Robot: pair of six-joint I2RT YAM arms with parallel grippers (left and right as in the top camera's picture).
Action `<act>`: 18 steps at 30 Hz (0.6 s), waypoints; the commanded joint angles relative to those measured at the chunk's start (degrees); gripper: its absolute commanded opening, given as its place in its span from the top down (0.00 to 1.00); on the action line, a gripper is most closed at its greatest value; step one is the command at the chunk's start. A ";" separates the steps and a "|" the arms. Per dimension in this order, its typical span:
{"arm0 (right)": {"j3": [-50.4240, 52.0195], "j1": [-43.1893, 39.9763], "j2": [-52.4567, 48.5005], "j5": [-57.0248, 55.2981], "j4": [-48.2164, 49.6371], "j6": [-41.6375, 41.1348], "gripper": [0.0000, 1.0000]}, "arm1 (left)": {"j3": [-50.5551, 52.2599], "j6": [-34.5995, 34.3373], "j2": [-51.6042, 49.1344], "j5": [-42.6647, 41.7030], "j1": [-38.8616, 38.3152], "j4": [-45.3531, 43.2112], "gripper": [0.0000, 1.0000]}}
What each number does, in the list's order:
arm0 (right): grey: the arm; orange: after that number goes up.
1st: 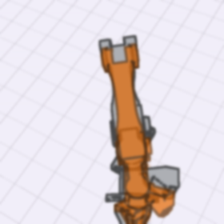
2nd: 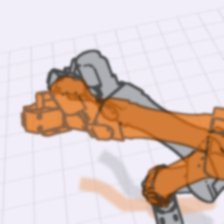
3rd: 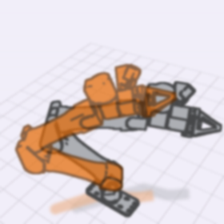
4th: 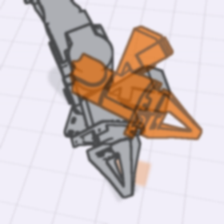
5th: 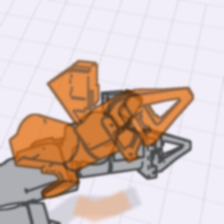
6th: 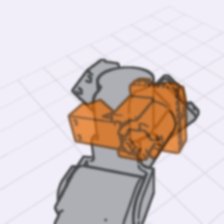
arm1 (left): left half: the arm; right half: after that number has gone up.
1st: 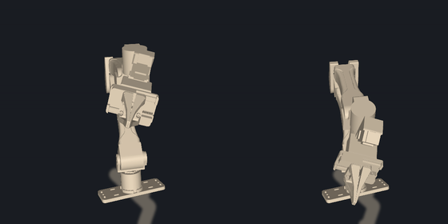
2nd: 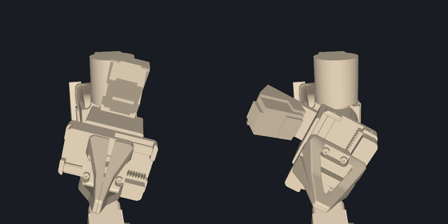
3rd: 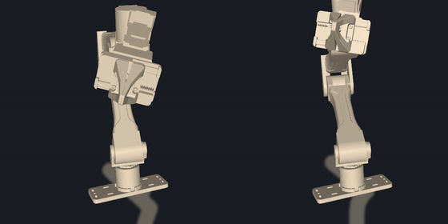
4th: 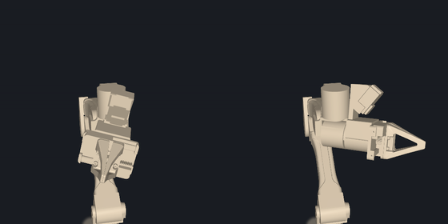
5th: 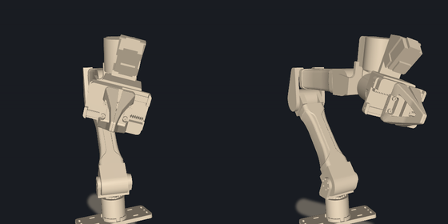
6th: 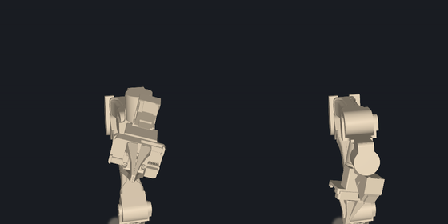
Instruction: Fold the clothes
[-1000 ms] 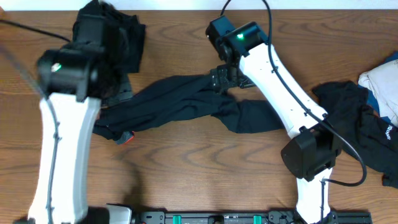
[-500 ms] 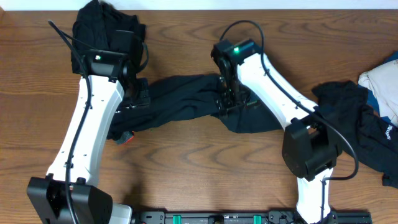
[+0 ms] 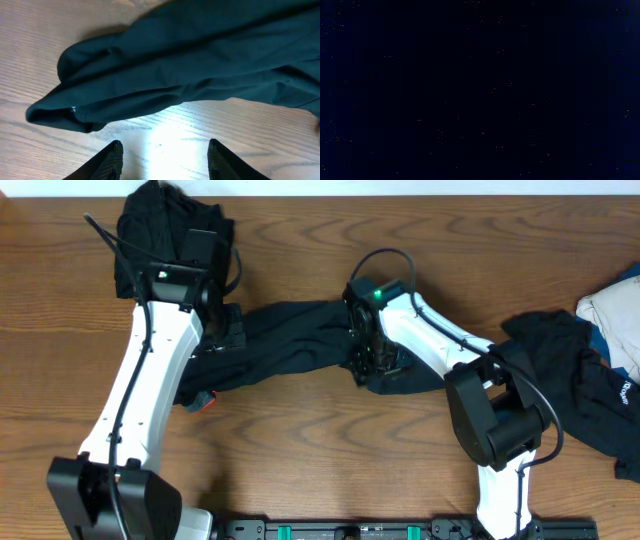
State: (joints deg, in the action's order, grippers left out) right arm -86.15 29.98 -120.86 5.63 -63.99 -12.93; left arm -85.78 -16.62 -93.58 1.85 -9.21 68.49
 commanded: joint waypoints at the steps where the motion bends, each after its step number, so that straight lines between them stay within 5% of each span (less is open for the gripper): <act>1: 1.07 0.35 1.36 -1.11 0.81 -0.28 0.83 | 0.35 0.28 -1.88 0.09 0.26 -0.02 0.45; 3: 0.96 0.15 1.40 -4.07 0.76 -1.49 0.95 | 0.35 0.28 -2.36 0.09 0.26 -0.02 0.45; 6: 0.22 -0.37 1.40 -8.09 -0.87 -4.83 0.99 | 0.39 0.28 -2.97 0.09 0.26 -0.04 0.45; 18: -12.35 -2.40 8.07 -28.76 -12.59 -12.83 0.99 | 0.39 0.31 -7.19 0.09 0.26 -0.09 0.45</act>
State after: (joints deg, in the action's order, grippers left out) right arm -95.70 28.69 -117.30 -14.81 -76.38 -22.44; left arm -85.78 -16.62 -99.39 1.85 -9.21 68.34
